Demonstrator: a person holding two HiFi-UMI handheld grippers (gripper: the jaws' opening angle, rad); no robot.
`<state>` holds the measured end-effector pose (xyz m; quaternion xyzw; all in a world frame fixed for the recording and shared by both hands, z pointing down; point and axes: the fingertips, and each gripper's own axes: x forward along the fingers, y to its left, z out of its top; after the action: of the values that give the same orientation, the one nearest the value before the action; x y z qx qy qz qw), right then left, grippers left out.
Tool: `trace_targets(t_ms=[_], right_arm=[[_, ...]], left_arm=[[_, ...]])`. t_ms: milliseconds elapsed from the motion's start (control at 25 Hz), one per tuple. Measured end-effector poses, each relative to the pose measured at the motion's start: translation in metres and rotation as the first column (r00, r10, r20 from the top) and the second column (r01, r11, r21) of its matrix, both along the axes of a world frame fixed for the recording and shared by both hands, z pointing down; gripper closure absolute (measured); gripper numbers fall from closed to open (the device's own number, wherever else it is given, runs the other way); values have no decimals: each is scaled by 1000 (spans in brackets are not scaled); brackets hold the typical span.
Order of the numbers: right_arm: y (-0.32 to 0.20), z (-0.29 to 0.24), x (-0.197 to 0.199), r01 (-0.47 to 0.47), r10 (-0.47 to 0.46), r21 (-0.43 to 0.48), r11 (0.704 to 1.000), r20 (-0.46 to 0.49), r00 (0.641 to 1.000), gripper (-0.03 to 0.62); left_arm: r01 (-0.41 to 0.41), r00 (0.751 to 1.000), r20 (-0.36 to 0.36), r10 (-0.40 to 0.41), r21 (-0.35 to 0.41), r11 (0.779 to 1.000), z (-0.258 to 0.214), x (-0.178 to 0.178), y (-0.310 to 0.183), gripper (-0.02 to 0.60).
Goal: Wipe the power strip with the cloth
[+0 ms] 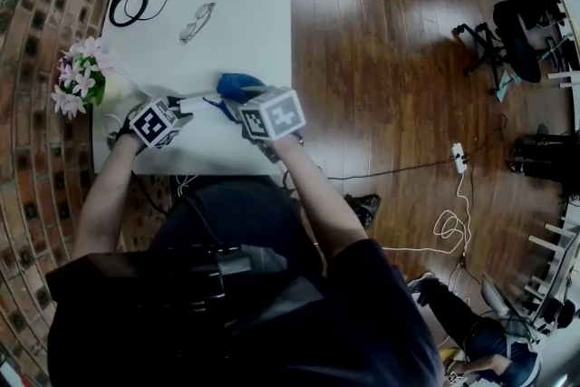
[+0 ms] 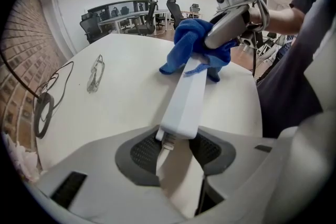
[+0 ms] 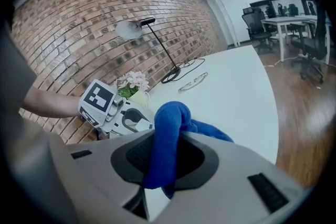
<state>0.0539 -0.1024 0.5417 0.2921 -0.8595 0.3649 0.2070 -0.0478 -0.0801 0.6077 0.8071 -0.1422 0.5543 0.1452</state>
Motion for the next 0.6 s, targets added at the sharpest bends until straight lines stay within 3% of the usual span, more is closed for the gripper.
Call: trace_targets(t_ms=[600], right_arm=[[-4,0,32,-101,101,9,995,18,995,511]], left_arm=[[-7,1000,-3,7,6,1000,0,-1,0,413]])
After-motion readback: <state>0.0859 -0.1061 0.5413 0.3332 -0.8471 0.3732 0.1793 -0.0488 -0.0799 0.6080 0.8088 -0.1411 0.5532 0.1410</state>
